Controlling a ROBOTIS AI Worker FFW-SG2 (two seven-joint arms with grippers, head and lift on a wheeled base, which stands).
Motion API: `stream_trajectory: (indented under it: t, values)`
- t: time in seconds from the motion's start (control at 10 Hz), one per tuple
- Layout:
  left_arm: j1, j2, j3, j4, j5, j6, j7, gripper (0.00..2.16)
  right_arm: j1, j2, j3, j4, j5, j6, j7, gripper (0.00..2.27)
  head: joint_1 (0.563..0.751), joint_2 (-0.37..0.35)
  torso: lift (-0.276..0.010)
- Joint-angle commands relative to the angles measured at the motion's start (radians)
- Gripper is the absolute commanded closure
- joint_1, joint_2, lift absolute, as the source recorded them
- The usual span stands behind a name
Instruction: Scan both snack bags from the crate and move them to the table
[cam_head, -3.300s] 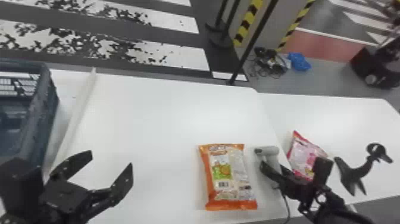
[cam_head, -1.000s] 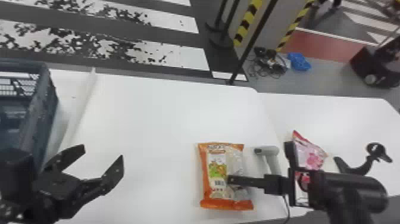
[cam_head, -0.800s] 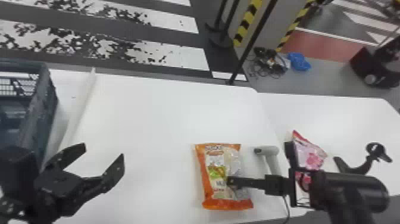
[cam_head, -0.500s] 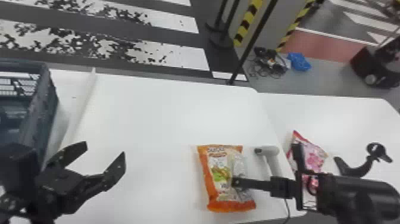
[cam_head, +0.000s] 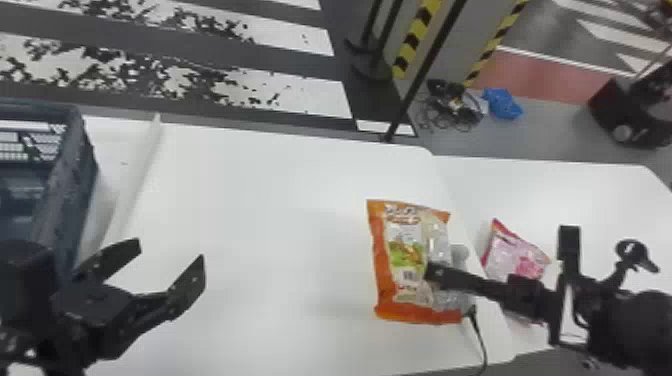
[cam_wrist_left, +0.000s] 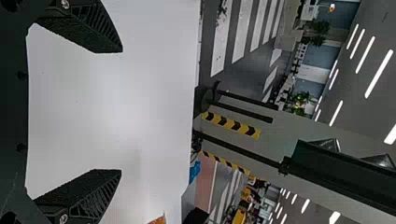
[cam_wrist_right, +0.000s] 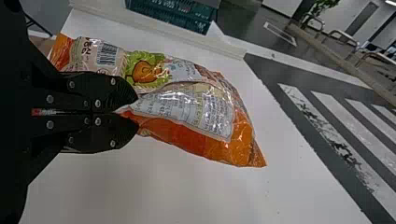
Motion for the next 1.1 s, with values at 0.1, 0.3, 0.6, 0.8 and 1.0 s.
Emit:
stream_trajectory:
  t: [0.1, 0.3, 0.6, 0.8, 1.0]
  values:
    - [0.007, 0.000, 0.001, -0.002, -0.003, 0.000, -0.002, 0.07, -0.083, 0.022, -0.140, 0.011, -0.089, -0.035, -0.095, 2.24, 0.695, -0.350, -0.087]
    - [0.018, 0.003, 0.026, 0.000, -0.001, 0.003, -0.006, 0.07, -0.221, 0.053, -0.179, 0.140, -0.078, -0.182, -0.266, 2.24, 0.695, -0.350, -0.087]
    - [0.027, 0.002, 0.038, -0.005, -0.001, 0.003, -0.006, 0.07, -0.353, 0.045, -0.209, 0.405, -0.029, -0.501, -0.501, 2.24, 0.695, -0.350, -0.087]
    - [0.027, 0.002, 0.041, -0.016, -0.001, 0.012, -0.008, 0.07, -0.445, -0.078, -0.191, 0.729, -0.014, -0.685, -0.507, 2.24, 0.695, -0.350, -0.087]
    - [0.029, -0.006, 0.041, -0.014, 0.002, 0.012, -0.008, 0.07, -0.469, -0.082, -0.171, 0.798, 0.068, -0.823, -0.639, 2.24, 0.695, -0.350, -0.087]
